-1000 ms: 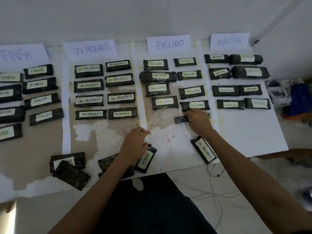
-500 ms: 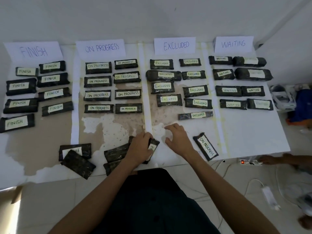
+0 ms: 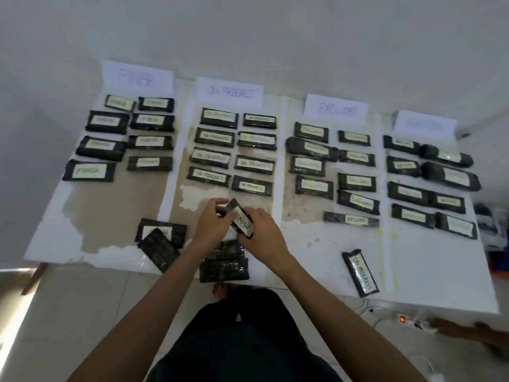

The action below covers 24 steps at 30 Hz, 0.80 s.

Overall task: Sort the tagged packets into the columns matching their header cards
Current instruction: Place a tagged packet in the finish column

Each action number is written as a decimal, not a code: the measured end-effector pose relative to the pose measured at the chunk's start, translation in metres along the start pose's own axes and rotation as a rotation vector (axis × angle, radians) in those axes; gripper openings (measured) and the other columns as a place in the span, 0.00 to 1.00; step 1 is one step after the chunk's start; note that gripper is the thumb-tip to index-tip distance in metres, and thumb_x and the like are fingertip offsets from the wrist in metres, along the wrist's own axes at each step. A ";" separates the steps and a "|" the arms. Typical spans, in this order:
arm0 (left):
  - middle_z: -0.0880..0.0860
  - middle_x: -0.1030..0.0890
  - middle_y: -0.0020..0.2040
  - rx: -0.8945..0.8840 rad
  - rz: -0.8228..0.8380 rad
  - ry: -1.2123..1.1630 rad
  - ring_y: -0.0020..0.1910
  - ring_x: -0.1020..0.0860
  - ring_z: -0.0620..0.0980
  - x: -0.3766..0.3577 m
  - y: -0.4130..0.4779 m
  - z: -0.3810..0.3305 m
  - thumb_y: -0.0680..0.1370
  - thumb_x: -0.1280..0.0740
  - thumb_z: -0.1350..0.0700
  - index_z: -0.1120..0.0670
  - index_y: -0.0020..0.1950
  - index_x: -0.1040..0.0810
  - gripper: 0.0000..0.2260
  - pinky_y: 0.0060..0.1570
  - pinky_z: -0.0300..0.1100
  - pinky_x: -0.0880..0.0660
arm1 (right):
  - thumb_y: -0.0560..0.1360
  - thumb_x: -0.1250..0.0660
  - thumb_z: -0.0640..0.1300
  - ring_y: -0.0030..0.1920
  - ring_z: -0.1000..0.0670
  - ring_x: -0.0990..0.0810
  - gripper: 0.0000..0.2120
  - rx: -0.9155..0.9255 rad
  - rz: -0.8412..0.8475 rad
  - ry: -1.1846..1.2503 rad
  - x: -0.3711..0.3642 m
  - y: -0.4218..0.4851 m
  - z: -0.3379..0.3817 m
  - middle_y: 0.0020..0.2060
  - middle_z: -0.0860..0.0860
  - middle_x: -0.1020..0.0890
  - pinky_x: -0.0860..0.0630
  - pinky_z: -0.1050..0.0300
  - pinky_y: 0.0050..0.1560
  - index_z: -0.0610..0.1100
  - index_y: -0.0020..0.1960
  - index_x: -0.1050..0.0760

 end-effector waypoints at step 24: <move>0.64 0.30 0.56 -0.010 -0.363 0.402 0.55 0.28 0.64 0.179 0.021 0.116 0.73 0.33 0.56 0.60 0.64 0.30 0.21 0.54 0.55 0.29 | 0.73 0.32 0.41 0.57 0.38 0.29 0.21 0.513 0.231 -0.433 -0.156 0.179 0.159 0.61 0.39 0.27 0.31 0.45 0.53 0.38 0.64 0.30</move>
Point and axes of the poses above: each hand's wrist, its own y-axis towards the middle knuckle, its own x-axis out of the back of the hand, z = x × y, the point moved 6 cm from there along y, towards the middle knuckle
